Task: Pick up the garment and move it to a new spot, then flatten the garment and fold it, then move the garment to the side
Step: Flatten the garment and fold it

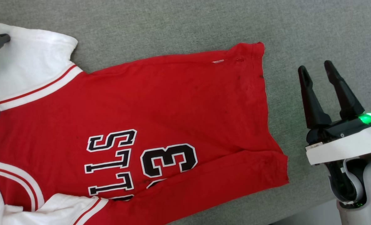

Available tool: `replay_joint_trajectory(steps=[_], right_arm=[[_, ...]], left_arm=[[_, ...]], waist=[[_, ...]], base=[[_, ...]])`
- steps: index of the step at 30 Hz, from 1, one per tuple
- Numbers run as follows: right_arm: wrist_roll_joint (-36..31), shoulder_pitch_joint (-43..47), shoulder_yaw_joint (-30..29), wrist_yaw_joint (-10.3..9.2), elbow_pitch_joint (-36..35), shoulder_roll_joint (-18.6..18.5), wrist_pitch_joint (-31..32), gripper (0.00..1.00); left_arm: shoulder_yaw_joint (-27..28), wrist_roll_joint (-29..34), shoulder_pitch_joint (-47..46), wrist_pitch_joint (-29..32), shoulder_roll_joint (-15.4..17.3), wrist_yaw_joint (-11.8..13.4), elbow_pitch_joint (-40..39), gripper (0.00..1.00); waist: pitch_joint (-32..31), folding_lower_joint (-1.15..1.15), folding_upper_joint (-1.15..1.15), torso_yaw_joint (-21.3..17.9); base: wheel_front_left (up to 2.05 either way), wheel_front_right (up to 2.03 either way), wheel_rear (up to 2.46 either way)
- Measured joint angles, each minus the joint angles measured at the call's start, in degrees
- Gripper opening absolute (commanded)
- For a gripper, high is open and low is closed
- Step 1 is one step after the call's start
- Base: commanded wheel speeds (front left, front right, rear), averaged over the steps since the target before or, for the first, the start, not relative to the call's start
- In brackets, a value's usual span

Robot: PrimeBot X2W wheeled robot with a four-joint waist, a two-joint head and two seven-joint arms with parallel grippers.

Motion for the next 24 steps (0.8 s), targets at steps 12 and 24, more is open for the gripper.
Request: replay_joint_trajectory(steps=[12,24], right_arm=[[11.02,-6.12,-0.01,0.00,9.55,-5.46,14.17,1.00],[13.99,-20.61,3.72,0.00,20.17,-10.31,39.27,1.00]], left_arm=[[-2.13,1.00,1.07,-7.93,-6.02,-2.91,1.37,0.00],[-5.58,2.81,-2.43,-11.20,-11.52,-5.81,-3.81,0.00]], waist=[[-3.38,0.00,0.00,2.95],[-3.56,0.00,0.00,11.41]], base=[[0.00,0.00,0.00],[0.00,0.00,0.00]])
